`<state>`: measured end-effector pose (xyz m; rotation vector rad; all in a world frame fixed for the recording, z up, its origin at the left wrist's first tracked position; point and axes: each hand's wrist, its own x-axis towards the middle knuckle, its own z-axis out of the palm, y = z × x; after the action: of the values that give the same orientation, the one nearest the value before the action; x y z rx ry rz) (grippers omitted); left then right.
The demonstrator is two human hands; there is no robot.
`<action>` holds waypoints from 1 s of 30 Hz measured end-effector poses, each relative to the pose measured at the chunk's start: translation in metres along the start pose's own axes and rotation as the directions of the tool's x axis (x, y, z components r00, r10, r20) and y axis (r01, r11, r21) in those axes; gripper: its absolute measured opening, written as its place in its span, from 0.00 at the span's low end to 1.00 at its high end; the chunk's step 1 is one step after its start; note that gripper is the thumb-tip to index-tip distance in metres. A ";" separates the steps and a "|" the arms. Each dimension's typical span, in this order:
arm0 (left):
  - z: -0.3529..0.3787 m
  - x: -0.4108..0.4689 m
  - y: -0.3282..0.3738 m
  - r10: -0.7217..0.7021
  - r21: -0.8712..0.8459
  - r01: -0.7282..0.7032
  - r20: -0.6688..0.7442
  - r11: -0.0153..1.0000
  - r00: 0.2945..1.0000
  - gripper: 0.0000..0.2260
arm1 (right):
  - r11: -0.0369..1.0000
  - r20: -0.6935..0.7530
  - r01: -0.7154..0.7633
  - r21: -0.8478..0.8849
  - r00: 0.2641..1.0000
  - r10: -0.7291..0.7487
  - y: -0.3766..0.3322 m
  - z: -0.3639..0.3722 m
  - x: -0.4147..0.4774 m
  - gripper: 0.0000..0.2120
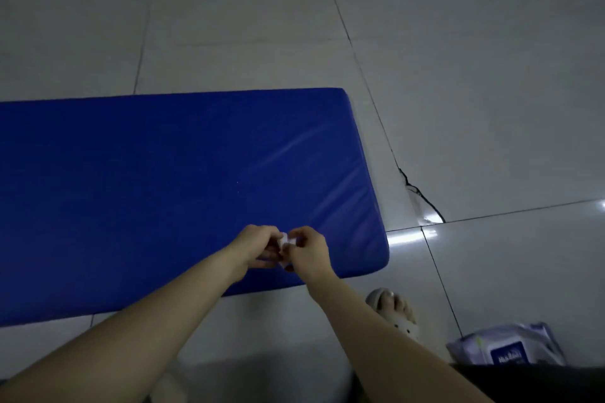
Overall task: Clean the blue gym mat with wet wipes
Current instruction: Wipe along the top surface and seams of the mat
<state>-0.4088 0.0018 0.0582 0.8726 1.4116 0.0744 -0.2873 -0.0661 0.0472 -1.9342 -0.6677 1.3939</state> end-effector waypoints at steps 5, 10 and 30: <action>-0.018 0.032 -0.041 0.084 0.558 -0.021 -0.087 0.830 0.993 0.12 | 0.946 -0.135 -0.067 -0.318 0.991 0.025 0.035 -0.053 0.034 0.13; -0.042 0.042 -0.089 0.284 0.906 -0.094 -0.031 0.413 0.958 0.20 | 0.803 -0.182 -0.061 -0.593 0.982 -0.059 0.072 -0.114 0.059 0.13; -0.042 0.080 -0.086 0.161 0.922 -0.106 0.048 0.373 0.986 0.26 | 0.722 -0.299 -0.112 -0.683 0.945 -0.136 0.106 -0.045 0.065 0.07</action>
<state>-0.4666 0.0050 -0.0523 1.9515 1.3722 -0.6719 -0.2214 -0.0982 -0.0629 -2.6577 -1.1485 0.8006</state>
